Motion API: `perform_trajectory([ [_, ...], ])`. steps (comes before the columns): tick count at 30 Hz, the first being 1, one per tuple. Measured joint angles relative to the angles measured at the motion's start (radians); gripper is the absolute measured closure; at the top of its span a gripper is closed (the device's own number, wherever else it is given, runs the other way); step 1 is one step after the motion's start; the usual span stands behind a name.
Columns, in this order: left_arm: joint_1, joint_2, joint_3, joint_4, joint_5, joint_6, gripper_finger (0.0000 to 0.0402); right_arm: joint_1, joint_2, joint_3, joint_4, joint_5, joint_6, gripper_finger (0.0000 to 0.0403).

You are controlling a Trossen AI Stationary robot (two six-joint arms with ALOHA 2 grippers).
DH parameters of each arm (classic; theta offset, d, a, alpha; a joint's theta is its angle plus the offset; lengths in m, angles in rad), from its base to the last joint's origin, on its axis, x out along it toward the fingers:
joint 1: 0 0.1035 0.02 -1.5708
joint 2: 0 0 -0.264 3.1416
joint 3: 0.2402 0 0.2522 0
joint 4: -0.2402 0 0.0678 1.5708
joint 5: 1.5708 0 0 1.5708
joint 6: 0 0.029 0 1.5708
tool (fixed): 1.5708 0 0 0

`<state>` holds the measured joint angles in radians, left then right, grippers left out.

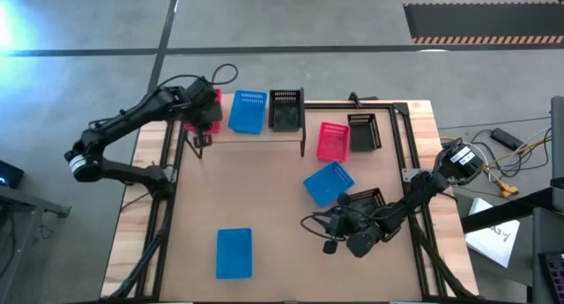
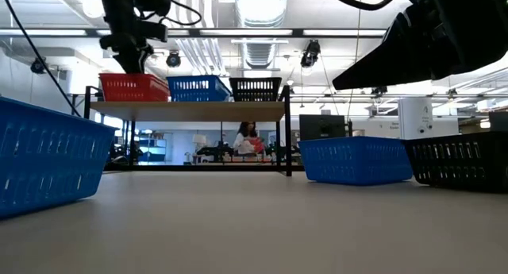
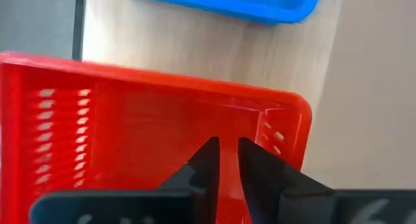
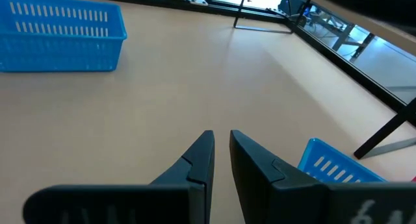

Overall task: Stack baskets on shelf by color
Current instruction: Stack the bottom red bin on the red bin on the shelf

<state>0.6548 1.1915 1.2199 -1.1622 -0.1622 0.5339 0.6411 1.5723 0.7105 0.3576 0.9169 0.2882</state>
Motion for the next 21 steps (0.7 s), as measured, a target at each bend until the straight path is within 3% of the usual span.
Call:
perform_trajectory([
  [10,-0.001,-0.095,0.089,-0.048,0.000,-0.015,0.0371,0.000,0.000,0.000,0.000,0.000,0.000,0.0360],
  [12,-0.008,-0.116,0.108,-0.002,0.006,-0.083,0.0371,0.000,0.000,0.000,0.000,0.000,0.000,0.0360],
  [16,-0.038,-0.118,0.101,0.188,0.129,-0.216,0.0371,-0.007,0.000,0.000,0.004,0.001,-0.002,0.0360],
  [21,-0.077,0.007,0.088,0.358,0.152,-0.241,0.0371,-0.031,0.000,0.000,0.045,0.001,-0.012,0.0360],
])
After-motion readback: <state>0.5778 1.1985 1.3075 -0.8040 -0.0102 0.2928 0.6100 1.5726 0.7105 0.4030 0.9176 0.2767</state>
